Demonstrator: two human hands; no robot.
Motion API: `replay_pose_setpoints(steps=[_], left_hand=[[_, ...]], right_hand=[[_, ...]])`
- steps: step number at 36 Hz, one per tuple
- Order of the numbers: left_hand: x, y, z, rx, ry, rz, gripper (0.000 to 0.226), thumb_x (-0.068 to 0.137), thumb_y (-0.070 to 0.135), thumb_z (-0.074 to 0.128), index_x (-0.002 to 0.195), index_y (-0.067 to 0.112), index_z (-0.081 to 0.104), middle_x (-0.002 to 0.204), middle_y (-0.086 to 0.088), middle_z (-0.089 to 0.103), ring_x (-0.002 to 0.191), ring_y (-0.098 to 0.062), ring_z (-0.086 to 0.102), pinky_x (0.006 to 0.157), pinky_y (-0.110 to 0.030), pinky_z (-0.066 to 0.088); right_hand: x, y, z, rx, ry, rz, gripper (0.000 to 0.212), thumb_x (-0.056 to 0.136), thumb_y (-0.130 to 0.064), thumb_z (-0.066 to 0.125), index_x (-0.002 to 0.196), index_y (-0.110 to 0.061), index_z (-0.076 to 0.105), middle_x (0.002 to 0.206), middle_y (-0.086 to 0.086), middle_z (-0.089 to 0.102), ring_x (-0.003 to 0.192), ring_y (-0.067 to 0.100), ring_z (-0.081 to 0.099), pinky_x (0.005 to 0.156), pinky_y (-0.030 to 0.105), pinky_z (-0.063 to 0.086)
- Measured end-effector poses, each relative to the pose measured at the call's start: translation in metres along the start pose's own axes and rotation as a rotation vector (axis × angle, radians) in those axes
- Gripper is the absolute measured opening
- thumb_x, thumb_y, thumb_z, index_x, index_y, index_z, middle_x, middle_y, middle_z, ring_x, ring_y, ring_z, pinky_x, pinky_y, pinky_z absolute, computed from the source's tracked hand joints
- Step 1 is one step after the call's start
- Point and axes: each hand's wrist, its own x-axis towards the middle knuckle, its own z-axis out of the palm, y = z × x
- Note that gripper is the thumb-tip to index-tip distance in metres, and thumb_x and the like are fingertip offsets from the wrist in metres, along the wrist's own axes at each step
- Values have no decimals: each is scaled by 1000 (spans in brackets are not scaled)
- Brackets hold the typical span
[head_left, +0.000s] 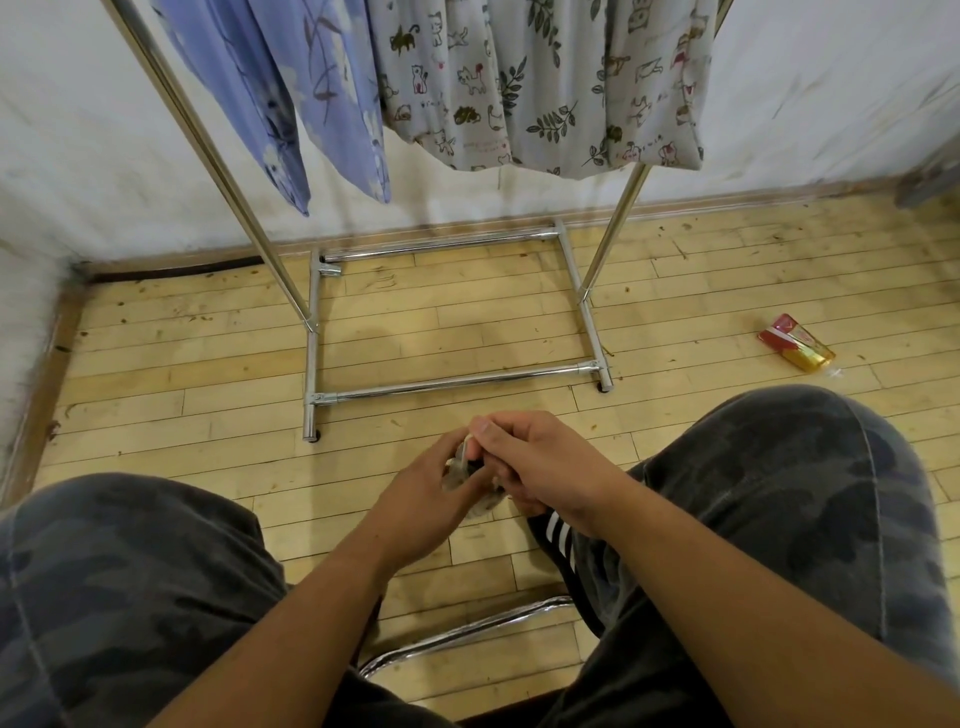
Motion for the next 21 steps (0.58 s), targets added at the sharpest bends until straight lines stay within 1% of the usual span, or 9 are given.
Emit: replay_pose_setpoints(steps=[3,7,10,13,14,16,18,20,21], left_hand=[[1,-2,0,0,-15,1,47,97,61,53,141,46,44,117,27,59,98,17,54,76,-10,41],[4,-9,-1,-28,-14,-11,54,92,71,53,140,46,47,127,20,63,106,5,61,83,-20,51],[4,-11,1,-35,-40,-10,55,91,70,54,141,49,44,128,22,61,107,5,61,85,-23,53],[5,-10,1,-77,-66,-23,45,96,63,56,138,54,44,129,25,61,108,7,63,91,-23,53],[4,-9,0,-96,-79,-30,40,97,61,56,135,58,44,128,26,61,107,10,64,89,-21,53],[3,-3,-1,-135,-101,-42,33,98,58,56,128,65,43,124,26,63,102,14,64,78,-13,50],[2,1,-1,-158,-99,-34,29,100,52,56,121,66,42,113,28,67,97,16,64,68,-7,49],[1,4,-1,-189,-87,-24,28,101,47,57,116,65,41,103,36,67,94,18,64,67,-5,48],[0,5,-1,-206,-74,-20,29,101,45,57,116,65,42,104,36,67,94,17,65,68,-7,50]], right_hand=[[0,0,1,4,-4,8,36,109,-35,48,93,-11,69,58,-4,39,48,9,30,47,25,29],[-1,-1,1,10,-18,7,35,109,-35,49,92,-11,68,58,-3,39,48,10,30,47,24,29],[-2,-2,-1,27,-28,8,35,109,-34,49,91,-12,68,59,-2,41,48,10,31,47,25,30],[-2,-2,-2,59,-32,6,35,108,-36,50,93,-11,70,60,1,38,48,10,32,47,26,33],[-3,-3,-3,77,-34,6,35,108,-36,50,95,-11,70,60,2,36,48,10,32,46,26,34],[-4,-5,-3,120,-55,10,33,108,-34,50,101,-9,70,60,1,38,46,9,33,45,27,35],[-6,-7,-4,141,-103,9,30,108,-32,52,112,-7,68,62,-2,42,46,8,34,43,27,37],[-7,-7,-4,112,-149,4,22,107,-30,55,120,-17,67,67,-4,48,48,7,36,43,26,41],[-6,-6,-3,83,-162,-3,20,107,-29,56,122,-21,67,72,-3,51,49,7,37,43,27,43]])
